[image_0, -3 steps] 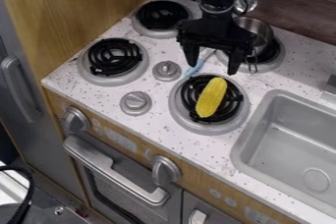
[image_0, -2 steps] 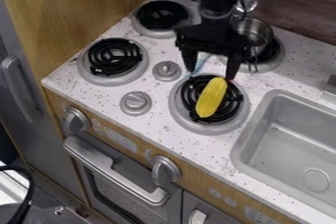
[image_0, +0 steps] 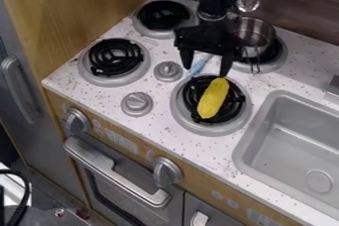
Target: Put the blue spatula on the bottom left burner
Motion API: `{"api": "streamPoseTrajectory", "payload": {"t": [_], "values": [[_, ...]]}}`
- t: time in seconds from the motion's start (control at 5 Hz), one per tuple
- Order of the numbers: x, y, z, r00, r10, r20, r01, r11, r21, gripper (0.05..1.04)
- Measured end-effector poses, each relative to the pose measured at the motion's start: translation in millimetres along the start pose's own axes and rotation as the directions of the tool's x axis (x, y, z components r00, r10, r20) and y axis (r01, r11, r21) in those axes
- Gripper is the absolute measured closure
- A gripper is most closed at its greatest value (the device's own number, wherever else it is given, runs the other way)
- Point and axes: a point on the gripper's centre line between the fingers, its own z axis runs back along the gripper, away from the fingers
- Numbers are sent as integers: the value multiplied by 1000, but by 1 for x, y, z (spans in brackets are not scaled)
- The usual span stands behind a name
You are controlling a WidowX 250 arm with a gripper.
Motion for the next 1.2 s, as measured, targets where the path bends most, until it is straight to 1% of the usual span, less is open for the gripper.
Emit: {"api": "streamPoseTrajectory", "payload": {"t": [0.2,0.4,0.6,0.8,1.0,1.2], "values": [[24,17,-18,999,7,45,-8,1000,28,84],[45,30,-26,995,41,91,-44,999,31,84],[56,31,-45,991,88,97,-87,996,-16,84],[62,27,-56,992,90,87,-87,996,-33,84],[58,18,-69,997,58,57,-56,998,-31,84],[61,7,-78,999,26,47,-24,999,-43,129]]}}
